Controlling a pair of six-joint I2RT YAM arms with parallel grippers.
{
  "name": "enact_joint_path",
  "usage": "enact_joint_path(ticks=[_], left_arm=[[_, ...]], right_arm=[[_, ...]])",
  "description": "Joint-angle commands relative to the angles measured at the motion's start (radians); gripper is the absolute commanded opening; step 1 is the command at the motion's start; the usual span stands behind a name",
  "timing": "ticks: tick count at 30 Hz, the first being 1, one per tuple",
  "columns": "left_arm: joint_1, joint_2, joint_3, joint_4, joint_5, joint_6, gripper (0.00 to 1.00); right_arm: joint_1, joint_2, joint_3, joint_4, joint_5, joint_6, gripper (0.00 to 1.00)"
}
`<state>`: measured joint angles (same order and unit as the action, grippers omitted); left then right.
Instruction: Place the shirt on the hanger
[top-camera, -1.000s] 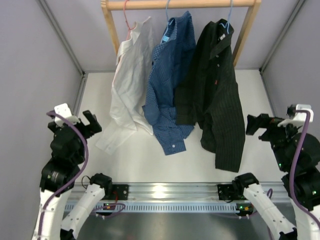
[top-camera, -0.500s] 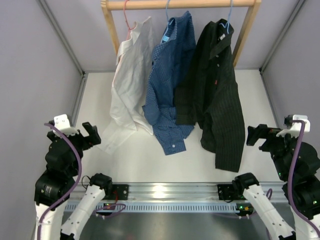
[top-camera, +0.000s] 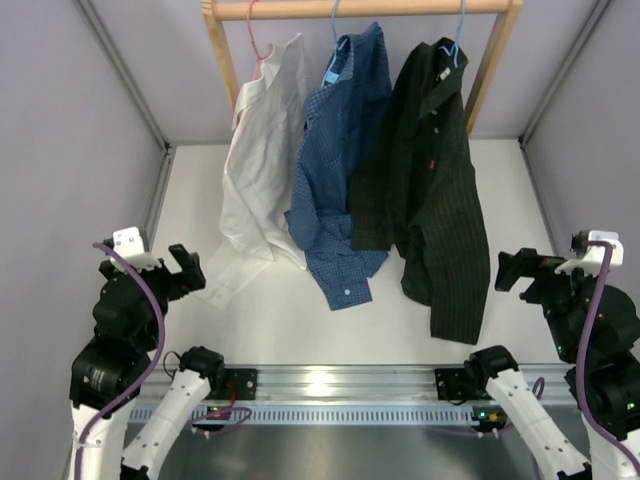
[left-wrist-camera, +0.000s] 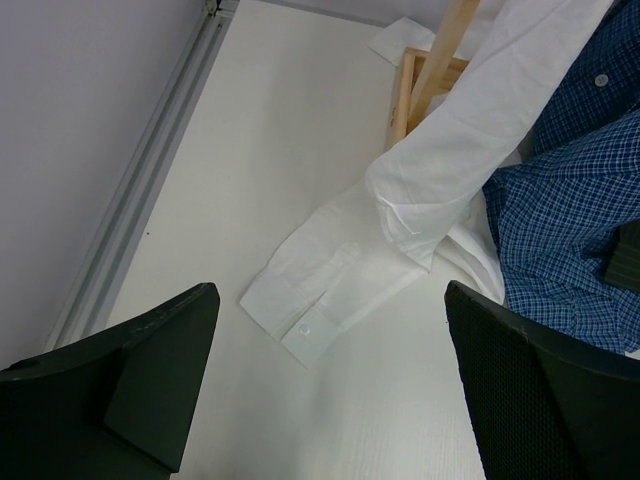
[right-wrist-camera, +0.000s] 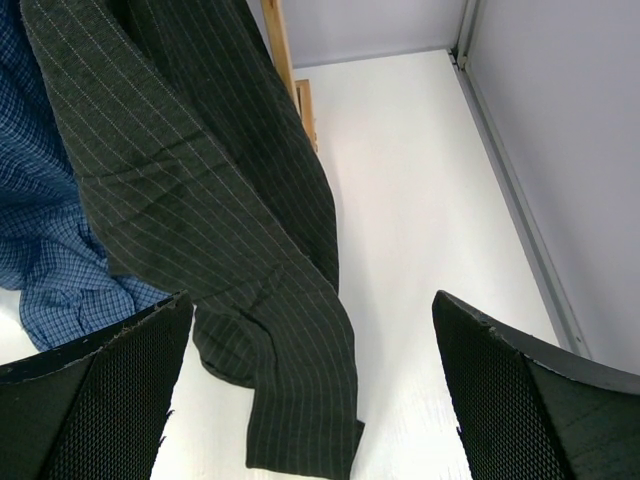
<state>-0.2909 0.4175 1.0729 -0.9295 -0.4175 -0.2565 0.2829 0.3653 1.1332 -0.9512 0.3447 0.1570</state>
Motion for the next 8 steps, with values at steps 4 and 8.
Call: enact_joint_path(ticks=[4,8], left_arm=[[0.004,0.018,0.024,0.0,0.016,-0.004,0.98],[0.004,0.018,0.028,0.003,0.016,-0.009,0.98]], right_arm=[[-0.01,0.004,0.014,0.006,0.004,-0.004,0.99],[-0.011,0.018,0.025,0.006,-0.01,-0.01,0.99]])
